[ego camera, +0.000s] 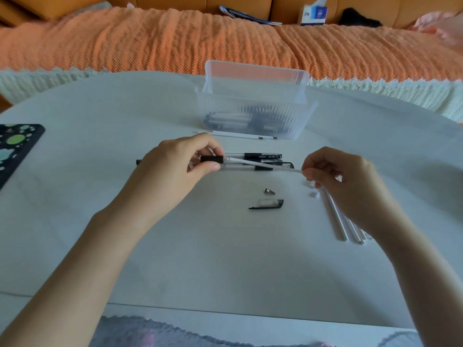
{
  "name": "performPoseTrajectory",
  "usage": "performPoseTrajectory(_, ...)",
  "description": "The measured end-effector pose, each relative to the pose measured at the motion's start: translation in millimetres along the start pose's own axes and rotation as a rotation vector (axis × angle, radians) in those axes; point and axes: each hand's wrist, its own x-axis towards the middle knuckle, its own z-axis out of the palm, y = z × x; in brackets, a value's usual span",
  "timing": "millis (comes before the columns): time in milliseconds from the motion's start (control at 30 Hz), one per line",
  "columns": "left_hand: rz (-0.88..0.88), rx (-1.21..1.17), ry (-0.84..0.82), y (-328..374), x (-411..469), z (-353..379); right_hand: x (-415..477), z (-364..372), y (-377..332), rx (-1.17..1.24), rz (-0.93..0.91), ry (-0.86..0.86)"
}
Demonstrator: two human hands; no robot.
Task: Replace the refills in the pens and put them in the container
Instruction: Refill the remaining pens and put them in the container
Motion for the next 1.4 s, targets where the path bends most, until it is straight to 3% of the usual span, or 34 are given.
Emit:
performPoseTrajectory(367, 0.046, 0.001, -0.143, 9, -7, 19, -10, 19, -23, 0.068, -0.12, -0.097)
performPoseTrajectory(533, 0.059, -0.017, -0.135, 8, -7, 19, -9, 15, -21, 0.218, -0.051, -0.126)
performPoseTrajectory(933, 0.117, 0.006, -0.163, 12, -13, 25, -13, 31, -28, 0.152, 0.004, -0.151)
performPoseTrajectory(1200, 0.197, 0.074, -0.055, 16, -18, 24, -18, 39, -33, 0.376, 0.055, -0.17)
performPoseTrajectory(1400, 0.225, 0.089, -0.019, 19, -21, 25, -19, 37, -33, 0.378, 0.063, -0.207)
